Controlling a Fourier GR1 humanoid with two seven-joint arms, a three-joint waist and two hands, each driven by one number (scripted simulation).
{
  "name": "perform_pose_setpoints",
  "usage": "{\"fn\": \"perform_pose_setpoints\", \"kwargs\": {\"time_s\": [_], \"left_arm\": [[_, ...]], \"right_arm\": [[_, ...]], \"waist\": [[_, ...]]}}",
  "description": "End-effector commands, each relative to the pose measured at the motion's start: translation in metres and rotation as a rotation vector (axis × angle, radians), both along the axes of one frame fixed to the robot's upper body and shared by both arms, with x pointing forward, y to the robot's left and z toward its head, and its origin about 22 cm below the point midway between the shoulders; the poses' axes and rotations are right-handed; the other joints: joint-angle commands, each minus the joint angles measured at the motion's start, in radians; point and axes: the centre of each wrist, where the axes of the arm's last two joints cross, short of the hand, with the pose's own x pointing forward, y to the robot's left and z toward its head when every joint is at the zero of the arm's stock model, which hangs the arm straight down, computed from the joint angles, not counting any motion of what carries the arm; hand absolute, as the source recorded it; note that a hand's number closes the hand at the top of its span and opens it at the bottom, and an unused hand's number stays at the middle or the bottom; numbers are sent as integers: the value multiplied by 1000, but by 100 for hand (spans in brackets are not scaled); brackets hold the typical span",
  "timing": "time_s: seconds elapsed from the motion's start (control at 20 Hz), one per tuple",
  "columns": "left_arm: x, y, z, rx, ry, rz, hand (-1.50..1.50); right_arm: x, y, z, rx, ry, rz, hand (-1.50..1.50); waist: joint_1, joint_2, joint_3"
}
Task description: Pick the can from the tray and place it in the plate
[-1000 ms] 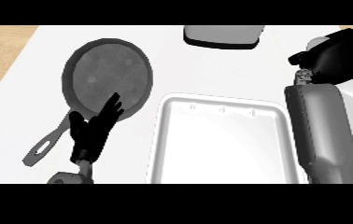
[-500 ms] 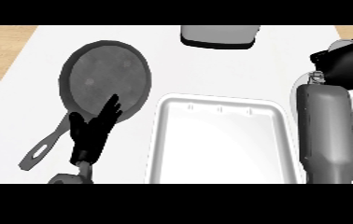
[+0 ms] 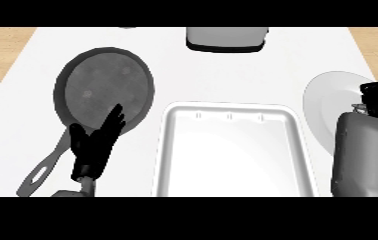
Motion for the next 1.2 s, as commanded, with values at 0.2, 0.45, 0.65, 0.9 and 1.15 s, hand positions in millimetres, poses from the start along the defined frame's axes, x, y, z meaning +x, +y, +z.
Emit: {"fn": "perform_pose_setpoints", "kwargs": {"time_s": [0.2, 0.45, 0.65, 0.9, 1.15], "left_arm": [[-13, 12, -7, -17, 28, 12, 0], [-7, 6, -10, -1, 43, 30, 0], [-10, 8, -7, 1, 37, 38, 0], [-2, 8, -10, -5, 29, 47, 0], [2, 5, -5, -13, 38, 19, 0]], "right_arm": [[-29, -42, -39, 81, -255, -144, 150], [-37, -71, -55, 286, -267, -249, 150], [-37, -76, -88, 497, -106, -203, -150], [-42, -102, -108, 476, -217, -107, -150], [-34, -91, -99, 306, -363, 16, -150]], "waist": [[-16, -9, -2], [-33, -8, 0], [-30, -14, -1], [-28, -10, -1], [-34, -13, 0]]}}
